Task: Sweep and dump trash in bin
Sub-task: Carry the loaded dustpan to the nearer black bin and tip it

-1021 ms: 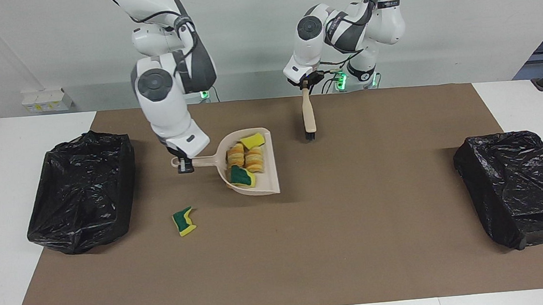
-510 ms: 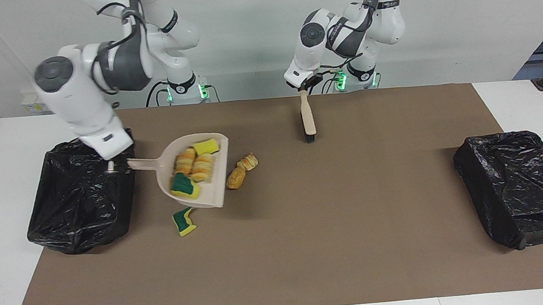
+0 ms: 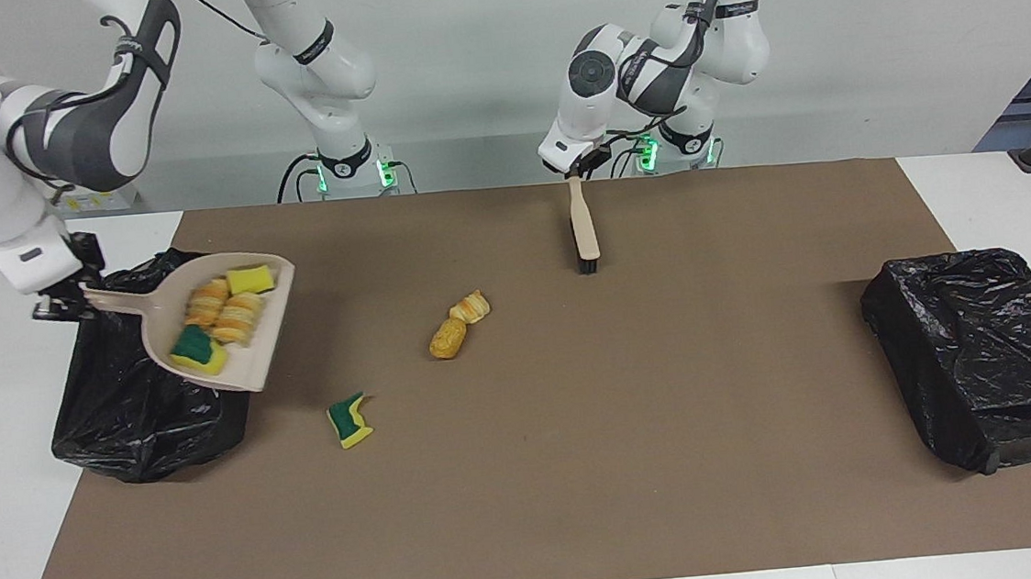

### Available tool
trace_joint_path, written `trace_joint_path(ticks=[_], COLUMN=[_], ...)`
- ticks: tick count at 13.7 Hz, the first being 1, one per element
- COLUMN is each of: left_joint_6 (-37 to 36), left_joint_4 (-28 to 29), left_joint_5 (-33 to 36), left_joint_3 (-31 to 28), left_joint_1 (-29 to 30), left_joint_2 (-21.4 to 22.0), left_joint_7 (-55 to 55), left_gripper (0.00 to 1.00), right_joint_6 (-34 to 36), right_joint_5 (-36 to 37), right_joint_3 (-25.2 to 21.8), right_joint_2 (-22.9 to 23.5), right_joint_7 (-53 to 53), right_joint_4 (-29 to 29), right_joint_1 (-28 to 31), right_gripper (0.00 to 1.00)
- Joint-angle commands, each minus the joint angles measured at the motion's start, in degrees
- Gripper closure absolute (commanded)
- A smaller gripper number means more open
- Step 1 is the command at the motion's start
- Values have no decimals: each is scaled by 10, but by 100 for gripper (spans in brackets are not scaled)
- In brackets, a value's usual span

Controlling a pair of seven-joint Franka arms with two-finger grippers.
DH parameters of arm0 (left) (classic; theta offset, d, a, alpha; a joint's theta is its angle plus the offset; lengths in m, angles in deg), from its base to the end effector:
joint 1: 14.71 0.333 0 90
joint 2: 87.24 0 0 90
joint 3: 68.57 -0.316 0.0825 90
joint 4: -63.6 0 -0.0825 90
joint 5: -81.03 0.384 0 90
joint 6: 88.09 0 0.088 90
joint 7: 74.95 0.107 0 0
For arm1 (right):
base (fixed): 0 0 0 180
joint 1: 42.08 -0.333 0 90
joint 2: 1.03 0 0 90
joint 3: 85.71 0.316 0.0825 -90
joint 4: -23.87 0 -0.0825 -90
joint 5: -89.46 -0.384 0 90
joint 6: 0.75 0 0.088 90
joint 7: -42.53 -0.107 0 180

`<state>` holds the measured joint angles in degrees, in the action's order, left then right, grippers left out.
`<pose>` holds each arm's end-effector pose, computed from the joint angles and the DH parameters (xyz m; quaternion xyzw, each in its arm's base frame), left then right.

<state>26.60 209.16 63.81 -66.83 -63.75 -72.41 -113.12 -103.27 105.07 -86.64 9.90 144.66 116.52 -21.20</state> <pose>0.2396 -0.3214 0.3463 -0.9826 0.0261 0.1838 0.0092 0.5676 -0.2511 0.5122 0.7371 0.6623 -0.1224 0.0548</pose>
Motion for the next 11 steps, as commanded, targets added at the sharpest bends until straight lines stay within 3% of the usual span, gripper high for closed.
trace_joint_path(ticks=[1,5,8,11], left_joint_6=[9,-10,-28,-30], left_joint_4=[-6,-72,-118,-170], left_joint_5=[-4,33,100,152], left_joint_3=[-3,-5,-5,-5], left_joint_1=[6,64,152,280], left_joint_2=[-8,-27,-29,-35], left_joint_7=[13,54,129,292], left_gripper=[0,0,0,0], right_joint_6=[-42,-86,-79,-70], right_joint_5=[91,276,353,390], right_joint_3=[7,9,9,7], right_joint_2=[3,-5,-27,-28], right_joint_7=[8,-64,-86,-61], right_joint_4=[-12,11,47,41], right_joint_1=[18,-5,-37,-28], right_gripper=[100,100,100,100])
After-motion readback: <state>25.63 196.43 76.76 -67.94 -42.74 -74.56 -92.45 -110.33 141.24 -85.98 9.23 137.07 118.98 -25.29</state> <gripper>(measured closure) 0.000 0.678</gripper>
